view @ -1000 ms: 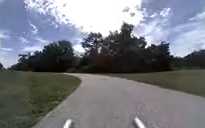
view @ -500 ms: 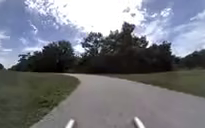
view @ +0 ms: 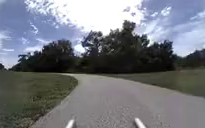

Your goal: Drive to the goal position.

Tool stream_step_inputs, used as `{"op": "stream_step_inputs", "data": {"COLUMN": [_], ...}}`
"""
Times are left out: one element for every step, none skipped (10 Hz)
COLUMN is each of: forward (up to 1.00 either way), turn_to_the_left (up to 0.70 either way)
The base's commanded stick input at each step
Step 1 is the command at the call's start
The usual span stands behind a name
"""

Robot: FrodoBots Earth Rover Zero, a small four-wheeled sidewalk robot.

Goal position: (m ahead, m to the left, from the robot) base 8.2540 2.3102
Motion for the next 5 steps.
{"op": "stream_step_inputs", "data": {"forward": [0.7,0.7,0.7,0.7,0.7], "turn_to_the_left": [0.0,0.0,0.0,0.0,0.0]}}
